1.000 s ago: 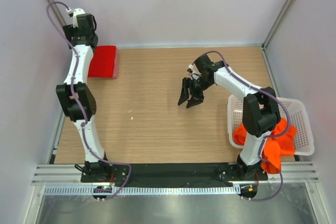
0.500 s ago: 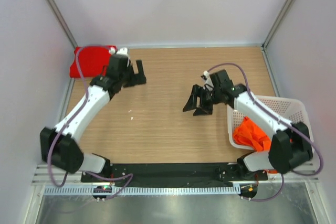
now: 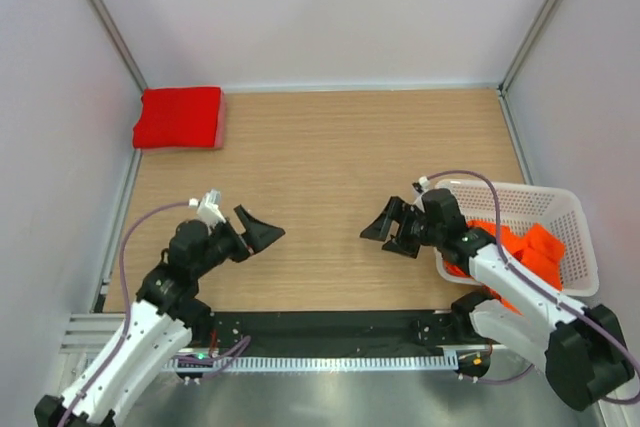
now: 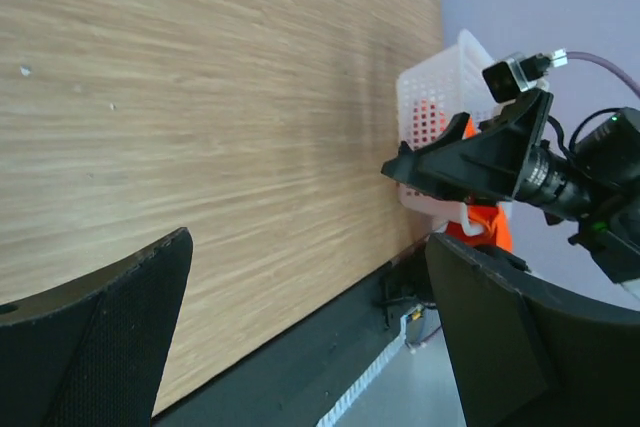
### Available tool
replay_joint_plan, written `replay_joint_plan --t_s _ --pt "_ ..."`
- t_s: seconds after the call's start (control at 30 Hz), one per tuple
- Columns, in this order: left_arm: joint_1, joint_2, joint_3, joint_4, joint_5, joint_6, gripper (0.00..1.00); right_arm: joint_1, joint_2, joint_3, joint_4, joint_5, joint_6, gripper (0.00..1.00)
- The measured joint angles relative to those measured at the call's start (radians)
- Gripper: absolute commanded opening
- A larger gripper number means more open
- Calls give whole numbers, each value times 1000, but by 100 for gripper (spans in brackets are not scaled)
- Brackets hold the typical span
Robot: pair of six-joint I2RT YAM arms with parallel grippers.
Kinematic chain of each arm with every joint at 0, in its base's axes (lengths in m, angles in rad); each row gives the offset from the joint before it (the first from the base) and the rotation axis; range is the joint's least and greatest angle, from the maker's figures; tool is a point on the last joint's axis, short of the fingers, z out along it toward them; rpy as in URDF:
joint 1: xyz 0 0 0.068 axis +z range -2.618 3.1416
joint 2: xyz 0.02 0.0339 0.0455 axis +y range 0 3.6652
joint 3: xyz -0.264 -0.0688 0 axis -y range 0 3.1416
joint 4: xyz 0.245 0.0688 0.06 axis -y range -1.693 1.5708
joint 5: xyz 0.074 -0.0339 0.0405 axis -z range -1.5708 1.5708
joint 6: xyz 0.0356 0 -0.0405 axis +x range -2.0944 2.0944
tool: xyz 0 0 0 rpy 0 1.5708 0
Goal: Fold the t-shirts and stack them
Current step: Neatly place the folded tshirt to the corner
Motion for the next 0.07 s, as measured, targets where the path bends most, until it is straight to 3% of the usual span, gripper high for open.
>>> replay_joint_plan --t_s 0.07 --pt "0 -134 -81 -3 21 -58 100 2 -71 -41 11 16 11 91"
